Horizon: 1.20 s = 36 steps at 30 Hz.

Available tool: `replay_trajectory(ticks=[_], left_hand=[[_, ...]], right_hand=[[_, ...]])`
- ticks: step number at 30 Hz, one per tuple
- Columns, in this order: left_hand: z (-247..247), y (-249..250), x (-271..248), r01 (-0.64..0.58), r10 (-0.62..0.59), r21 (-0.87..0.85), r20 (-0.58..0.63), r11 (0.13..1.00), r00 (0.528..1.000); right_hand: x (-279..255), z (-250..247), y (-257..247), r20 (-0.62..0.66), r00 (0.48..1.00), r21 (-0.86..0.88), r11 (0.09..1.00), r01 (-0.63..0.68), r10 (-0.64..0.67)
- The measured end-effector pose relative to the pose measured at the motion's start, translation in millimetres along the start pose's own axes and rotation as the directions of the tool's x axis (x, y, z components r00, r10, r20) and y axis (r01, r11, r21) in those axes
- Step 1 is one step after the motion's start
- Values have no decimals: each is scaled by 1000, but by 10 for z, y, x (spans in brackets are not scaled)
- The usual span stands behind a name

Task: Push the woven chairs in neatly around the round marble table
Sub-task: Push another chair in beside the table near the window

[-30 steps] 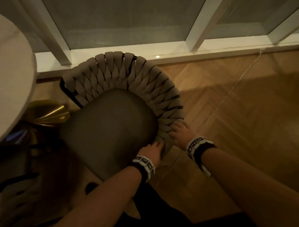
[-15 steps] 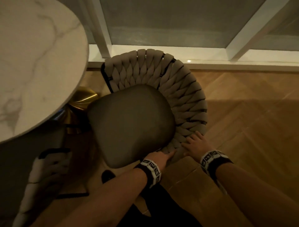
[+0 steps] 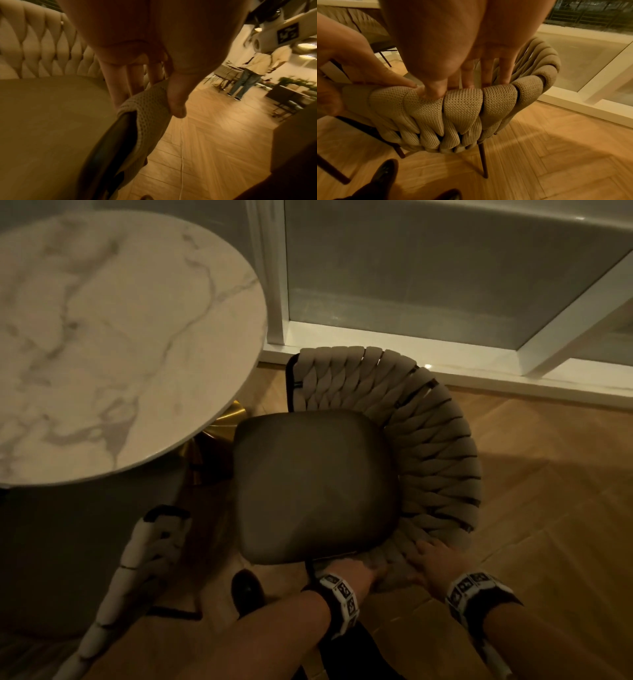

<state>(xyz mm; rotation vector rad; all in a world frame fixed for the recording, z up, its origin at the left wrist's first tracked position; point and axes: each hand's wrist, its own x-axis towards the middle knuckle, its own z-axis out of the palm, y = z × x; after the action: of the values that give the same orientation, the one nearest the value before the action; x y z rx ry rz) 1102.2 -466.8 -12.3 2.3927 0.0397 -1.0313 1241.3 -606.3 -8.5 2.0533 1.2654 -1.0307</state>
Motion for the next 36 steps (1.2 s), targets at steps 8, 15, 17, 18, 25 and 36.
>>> replay_trajectory(ticks=[8, 15, 17, 18, 25, 36], left_hand=[[-41, 140, 103, -55, 57, -25, 59, 998, 997], [-323, -160, 28, -10, 12, 30, -40, 999, 999], [-362, -351, 22, 43, -42, 33, -35, 999, 999], [-387, -450, -5, 65, -63, 24, -47, 998, 997], [-612, -1084, -283, 312, -319, -89, -72, 946, 945], [-748, -1686, -401, 346, -363, -129, -157, 929, 918]], right_hand=[[-92, 63, 184, 61, 996, 64, 995, -75, 71], [86, -13, 194, -44, 998, 68, 997, -32, 35], [122, -54, 207, -100, 993, 21, 998, -61, 63], [145, -83, 219, -124, 986, 11, 994, -111, 112], [513, -445, -29, -97, 981, 112, 982, -154, 165], [849, -1075, -254, -151, 981, 146, 984, -99, 121]])
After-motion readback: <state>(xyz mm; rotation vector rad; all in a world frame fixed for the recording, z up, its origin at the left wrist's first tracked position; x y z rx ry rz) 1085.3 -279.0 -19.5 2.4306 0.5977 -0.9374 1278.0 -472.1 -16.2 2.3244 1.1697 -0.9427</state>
